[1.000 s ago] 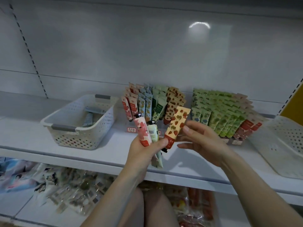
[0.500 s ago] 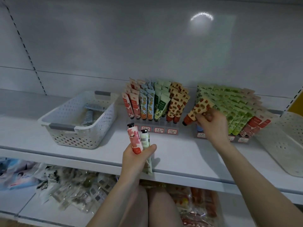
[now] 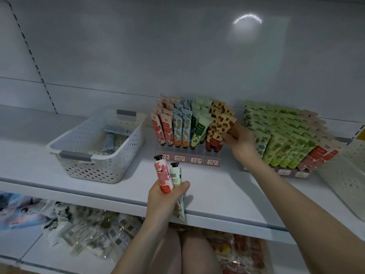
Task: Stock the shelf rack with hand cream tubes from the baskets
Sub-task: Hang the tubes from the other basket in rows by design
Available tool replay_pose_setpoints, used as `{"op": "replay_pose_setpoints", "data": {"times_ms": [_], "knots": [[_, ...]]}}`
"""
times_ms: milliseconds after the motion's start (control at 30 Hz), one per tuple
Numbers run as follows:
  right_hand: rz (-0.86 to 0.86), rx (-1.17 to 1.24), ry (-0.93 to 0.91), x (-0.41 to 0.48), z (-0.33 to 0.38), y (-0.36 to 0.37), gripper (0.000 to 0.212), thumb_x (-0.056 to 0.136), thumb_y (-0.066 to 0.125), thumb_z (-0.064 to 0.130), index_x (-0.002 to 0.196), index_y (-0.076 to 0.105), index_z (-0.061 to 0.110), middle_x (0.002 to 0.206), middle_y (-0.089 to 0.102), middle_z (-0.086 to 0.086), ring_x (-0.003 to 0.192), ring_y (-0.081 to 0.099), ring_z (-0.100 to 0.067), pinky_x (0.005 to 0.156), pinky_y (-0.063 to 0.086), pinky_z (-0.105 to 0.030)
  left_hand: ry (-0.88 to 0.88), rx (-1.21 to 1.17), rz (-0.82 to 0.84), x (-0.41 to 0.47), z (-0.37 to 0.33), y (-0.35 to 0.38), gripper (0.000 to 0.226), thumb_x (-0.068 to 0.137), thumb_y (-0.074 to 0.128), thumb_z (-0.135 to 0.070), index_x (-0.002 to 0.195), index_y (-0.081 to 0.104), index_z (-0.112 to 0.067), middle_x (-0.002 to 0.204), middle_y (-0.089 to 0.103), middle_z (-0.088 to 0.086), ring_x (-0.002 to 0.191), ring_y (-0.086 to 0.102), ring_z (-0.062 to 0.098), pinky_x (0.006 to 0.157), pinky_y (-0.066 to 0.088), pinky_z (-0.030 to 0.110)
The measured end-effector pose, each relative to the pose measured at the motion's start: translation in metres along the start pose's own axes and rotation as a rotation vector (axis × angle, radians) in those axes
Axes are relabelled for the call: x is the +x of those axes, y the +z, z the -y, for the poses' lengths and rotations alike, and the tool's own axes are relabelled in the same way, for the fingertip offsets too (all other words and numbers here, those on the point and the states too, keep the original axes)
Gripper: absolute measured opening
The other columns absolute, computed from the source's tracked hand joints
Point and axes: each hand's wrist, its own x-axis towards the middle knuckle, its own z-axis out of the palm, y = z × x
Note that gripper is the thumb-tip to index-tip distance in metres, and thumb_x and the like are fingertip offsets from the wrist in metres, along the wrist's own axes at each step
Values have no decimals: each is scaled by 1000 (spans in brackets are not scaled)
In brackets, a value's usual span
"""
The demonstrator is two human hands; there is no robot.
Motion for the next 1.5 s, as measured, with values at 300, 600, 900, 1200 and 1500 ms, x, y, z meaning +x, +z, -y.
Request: {"op": "replay_pose_setpoints", "data": {"times_ms": [300,600,900,1200,1500], "knots": [[63,-136,27,1,-2,15,17,92,53,7,97,58,-8,96,65,-21,88,61,-35,78,49,-44,-6,-15,2,1,2,-2,11,79,71,-12,80,61,-12,65,62,-3,57,58,5,56,43,20],[126,-231,121,5,-8,20,16,92,52,7,95,59,-6,96,66,-21,88,63,-33,82,51,-49,-14,-32,3,2,5,-3,11,79,71,-12,86,64,-9,74,67,2,59,64,3,57,48,18],[137,-286,80,2,-5,18,14,92,52,7,94,57,-6,95,64,-21,89,61,-33,79,51,-45,-11,-7,-5,0,2,-3,13,79,71,-13,88,64,-9,75,68,3,59,64,3,58,47,19],[183,-333,98,3,0,15,16,92,51,6,98,58,-7,101,65,-22,93,62,-32,82,50,-44,-26,-3,-5,-3,2,-1,11,79,71,-13,86,64,-10,76,68,4,63,64,8,61,47,22],[171,-350,81,9,4,4,25,90,57,16,93,59,-8,92,66,-23,88,63,-35,78,51,-43,-31,6,-10,-4,1,1,11,79,71,-14,86,64,-10,75,67,3,63,64,8,59,45,21]]}}
